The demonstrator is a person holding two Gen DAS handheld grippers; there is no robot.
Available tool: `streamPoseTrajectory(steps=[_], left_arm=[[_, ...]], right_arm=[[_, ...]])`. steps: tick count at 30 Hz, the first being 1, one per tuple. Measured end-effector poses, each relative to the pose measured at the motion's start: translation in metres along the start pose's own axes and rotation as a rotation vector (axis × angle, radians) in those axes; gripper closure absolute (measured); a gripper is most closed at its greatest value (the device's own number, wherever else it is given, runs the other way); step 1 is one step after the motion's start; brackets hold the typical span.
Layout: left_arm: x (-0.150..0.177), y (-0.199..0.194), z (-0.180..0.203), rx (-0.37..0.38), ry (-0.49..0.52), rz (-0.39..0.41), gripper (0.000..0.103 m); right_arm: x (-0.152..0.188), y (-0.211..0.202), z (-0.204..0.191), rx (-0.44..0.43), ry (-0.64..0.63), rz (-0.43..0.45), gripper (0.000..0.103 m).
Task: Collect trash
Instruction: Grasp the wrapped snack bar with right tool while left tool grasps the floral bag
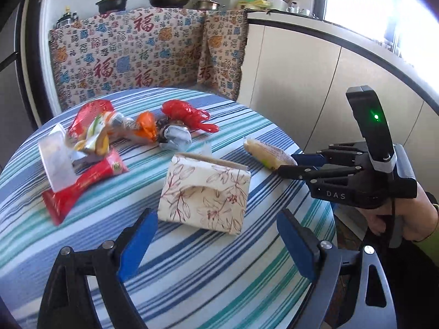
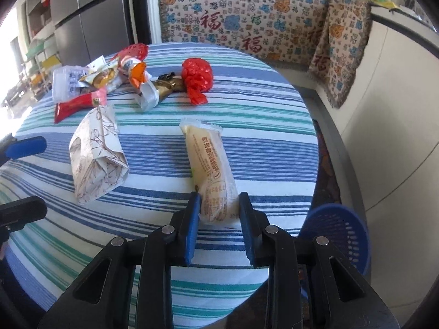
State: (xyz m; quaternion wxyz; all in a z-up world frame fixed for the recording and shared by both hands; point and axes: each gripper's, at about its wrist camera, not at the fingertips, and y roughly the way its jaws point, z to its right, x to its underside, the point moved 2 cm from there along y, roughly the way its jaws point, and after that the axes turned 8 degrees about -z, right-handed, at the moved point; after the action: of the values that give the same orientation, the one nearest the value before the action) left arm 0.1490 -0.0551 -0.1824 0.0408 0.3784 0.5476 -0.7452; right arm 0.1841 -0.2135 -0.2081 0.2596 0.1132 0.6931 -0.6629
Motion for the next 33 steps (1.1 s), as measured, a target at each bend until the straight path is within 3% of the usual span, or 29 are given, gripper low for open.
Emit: streamPoseTrajectory(steps=[7, 15, 18, 20, 24, 28, 30, 32, 33], left_arm=[[-0.017, 0.029, -0.009, 0.056, 0.029, -0.066, 0.013], [-0.021, 0.051, -0.002, -0.067, 0.116, -0.098, 0.013], [-0.021, 0.051, -0.007, -0.085, 0.117, -0.105, 0.011], [-0.021, 0.049, -0.01, -0.081, 0.122, -0.102, 0.011], [-0.02, 0.048, -0.013, -0.088, 0.167, -0.102, 0.011], [-0.024, 0.051, -0.018, -0.072, 0.151, -0.107, 0.011], [-0.025, 0.054, -0.018, -0.072, 0.127, -0.111, 0.011], [-0.024, 0.053, -0.017, -0.114, 0.067, -0.119, 0.011], [-0.024, 0.051, -0.017, -0.149, 0.017, -0.12, 0.011]], right_arm=[[0.001, 0.001, -0.002, -0.028, 0.01, 0.001, 0.073], [-0.005, 0.007, 0.002, -0.087, 0.022, -0.019, 0.071], [-0.007, 0.009, 0.003, -0.108, 0.019, -0.028, 0.057], [-0.008, 0.01, 0.003, -0.125, 0.017, -0.032, 0.037], [-0.01, 0.005, 0.0, -0.141, -0.006, -0.026, 0.034], [-0.013, 0.003, 0.0, -0.153, -0.012, -0.027, 0.034], [-0.013, 0.004, 0.001, -0.159, -0.008, -0.034, 0.037], [-0.014, 0.008, 0.0, -0.168, -0.017, -0.061, 0.075], [-0.013, 0.01, 0.0, -0.15, -0.017, -0.069, 0.077]])
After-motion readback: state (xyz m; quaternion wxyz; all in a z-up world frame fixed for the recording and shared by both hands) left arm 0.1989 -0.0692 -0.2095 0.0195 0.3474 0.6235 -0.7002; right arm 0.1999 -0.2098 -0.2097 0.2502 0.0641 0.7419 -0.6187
